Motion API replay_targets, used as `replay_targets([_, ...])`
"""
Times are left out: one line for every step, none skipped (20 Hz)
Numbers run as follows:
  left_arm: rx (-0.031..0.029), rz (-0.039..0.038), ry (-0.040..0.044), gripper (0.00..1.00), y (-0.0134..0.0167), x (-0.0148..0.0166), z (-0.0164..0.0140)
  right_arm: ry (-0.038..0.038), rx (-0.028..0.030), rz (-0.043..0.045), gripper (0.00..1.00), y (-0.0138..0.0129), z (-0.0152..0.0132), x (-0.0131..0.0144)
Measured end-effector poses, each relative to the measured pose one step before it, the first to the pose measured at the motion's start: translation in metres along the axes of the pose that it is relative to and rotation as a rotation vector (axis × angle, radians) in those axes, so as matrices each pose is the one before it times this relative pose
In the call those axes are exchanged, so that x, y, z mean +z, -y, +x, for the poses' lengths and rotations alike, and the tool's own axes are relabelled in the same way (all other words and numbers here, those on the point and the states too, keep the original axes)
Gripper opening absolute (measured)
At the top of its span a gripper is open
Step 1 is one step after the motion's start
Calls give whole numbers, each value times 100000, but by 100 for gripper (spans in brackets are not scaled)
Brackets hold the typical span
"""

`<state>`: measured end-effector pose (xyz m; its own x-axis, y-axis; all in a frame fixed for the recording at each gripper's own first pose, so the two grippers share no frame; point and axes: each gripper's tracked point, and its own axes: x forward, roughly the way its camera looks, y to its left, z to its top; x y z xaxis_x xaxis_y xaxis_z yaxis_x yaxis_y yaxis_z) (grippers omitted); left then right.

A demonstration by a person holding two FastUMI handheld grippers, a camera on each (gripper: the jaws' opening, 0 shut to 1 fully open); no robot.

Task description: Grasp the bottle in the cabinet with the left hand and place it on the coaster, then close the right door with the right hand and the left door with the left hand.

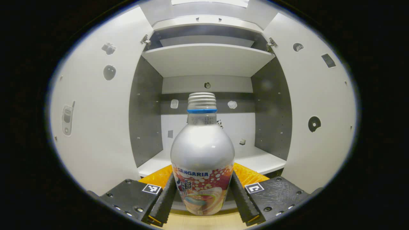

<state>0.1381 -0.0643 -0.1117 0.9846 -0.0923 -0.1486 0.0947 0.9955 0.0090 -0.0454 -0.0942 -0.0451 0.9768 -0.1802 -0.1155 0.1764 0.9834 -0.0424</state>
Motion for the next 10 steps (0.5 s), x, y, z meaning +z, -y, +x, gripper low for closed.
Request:
replay_targets([665, -245, 803, 84, -148, 117, -429, -227, 835, -181, 99, -154, 136, -54])
replay_targets([-64, -748, -1079, 84, 12, -355, -431, -253, 477, -249, 99, -60, 81, -107])
replay_targets([354, -342, -421, 84, -83, -280, -561, -192, 708, -105, 99, -158, 130, -34])
replay_targets([216, 360, 134, 84, -61, -119, -432, -208, 396, -27, 99, -116, 133, -91])
replay_targets([793, 792, 175, 84, -212, -168, -366, -170, 647, 158, 99, -132, 166, -6])
replay_targets([138, 460, 402, 82, 26, -171, -477, -232, 261, 116, 99, -80, 188, -87])
replay_targets([467, 431, 513, 80, -101, -274, -431, -164, 240, 158, 99, -62, 162, -53])
replay_targets([-157, 377, 537, 84, 104, -253, -539, -179, -36, 100, 99, -1, 119, -84])
replay_targets([560, 723, 509, 80, -53, -338, -502, -84, 74, 204, 99, 9, 169, -27])
replay_targets([-446, 392, 4, 84, 179, -506, -556, -52, 272, 295, 99, -58, 142, -13])
